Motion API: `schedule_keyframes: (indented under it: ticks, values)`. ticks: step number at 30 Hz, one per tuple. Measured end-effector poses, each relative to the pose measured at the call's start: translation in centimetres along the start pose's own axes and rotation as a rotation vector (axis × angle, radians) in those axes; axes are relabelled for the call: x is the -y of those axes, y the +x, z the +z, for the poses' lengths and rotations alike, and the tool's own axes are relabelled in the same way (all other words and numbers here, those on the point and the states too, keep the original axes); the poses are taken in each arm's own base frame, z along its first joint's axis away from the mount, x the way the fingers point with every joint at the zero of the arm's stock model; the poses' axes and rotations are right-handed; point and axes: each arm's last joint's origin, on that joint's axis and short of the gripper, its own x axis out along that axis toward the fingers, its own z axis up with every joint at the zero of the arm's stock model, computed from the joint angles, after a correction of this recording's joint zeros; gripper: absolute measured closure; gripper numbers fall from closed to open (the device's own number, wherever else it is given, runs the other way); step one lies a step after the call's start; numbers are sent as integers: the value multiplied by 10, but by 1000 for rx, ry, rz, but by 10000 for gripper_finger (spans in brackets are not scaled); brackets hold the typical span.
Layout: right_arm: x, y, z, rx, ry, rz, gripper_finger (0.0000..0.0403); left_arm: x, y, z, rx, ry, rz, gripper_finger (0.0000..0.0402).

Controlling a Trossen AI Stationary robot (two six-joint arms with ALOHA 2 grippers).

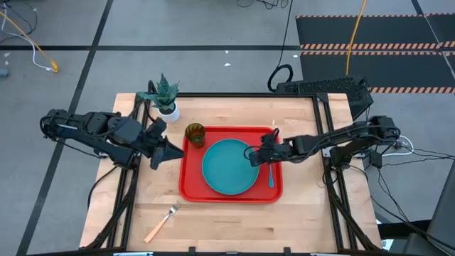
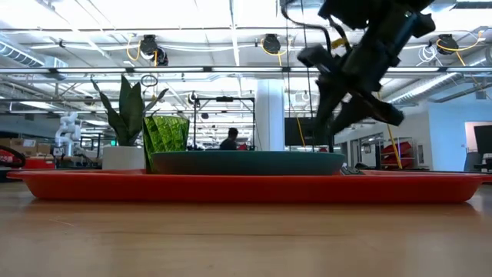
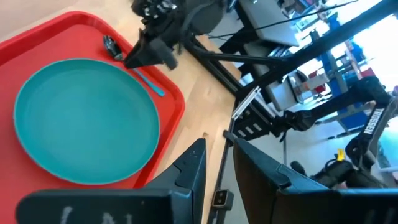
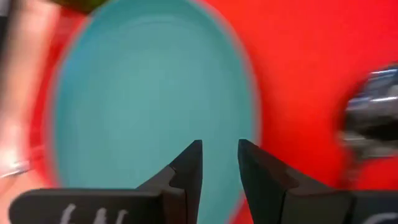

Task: Pick and place plate/cup/fork/spoon on tray
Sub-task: Adjust the blue plate

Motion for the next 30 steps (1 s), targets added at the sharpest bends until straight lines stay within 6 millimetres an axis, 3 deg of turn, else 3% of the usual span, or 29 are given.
schedule_keyframes:
  ticks: [7, 14, 30]
  values:
    - [7, 0, 2, 1, -21, -63, 323, 2, 0, 2, 35, -8, -9, 320]
    - [15, 1, 7, 2, 9, -143, 395, 2, 0, 2, 40, -9, -5, 321]
    - [16, 25, -1, -46, 31, -176, 403, 0, 0, 1, 31, 3, 18, 321]
